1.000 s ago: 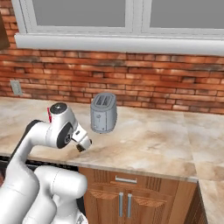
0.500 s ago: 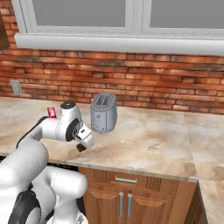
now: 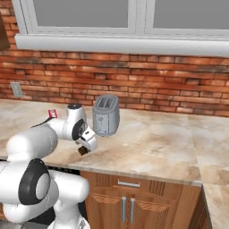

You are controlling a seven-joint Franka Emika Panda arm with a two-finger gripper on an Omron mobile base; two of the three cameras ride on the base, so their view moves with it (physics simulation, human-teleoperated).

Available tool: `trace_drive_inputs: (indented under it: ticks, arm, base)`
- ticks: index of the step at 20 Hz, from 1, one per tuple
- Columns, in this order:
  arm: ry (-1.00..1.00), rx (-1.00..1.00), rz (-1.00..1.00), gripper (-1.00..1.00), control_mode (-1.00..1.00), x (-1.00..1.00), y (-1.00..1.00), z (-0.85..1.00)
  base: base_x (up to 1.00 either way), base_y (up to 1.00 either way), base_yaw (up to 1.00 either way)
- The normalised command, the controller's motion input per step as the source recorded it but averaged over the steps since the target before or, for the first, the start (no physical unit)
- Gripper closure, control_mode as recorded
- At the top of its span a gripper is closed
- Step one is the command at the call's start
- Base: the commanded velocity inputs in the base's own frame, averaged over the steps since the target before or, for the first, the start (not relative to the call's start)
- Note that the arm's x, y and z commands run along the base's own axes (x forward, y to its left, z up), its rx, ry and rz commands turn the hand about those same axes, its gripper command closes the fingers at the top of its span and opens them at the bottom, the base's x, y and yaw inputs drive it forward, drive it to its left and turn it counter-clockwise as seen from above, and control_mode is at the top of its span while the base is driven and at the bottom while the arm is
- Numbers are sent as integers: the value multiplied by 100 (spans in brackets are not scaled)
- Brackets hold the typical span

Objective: Place the eggplant and sweet potato inside the fridge drawer. Close the drawer after placing the vegetables.

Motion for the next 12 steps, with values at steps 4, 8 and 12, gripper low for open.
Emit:
trace_drive_inputs:
  ticks: [4, 8, 12]
  arm:
    - [9, 0, 0, -100, -100, 31, 0, -26]
    - [10, 0, 0, -100, -100, 26, 0, -21]
    - [11, 0, 0, -100, -100, 17, 0, -24]
  base:
    - [0, 0, 0]
    - [0, 0, 0]
    - [0, 0, 0]
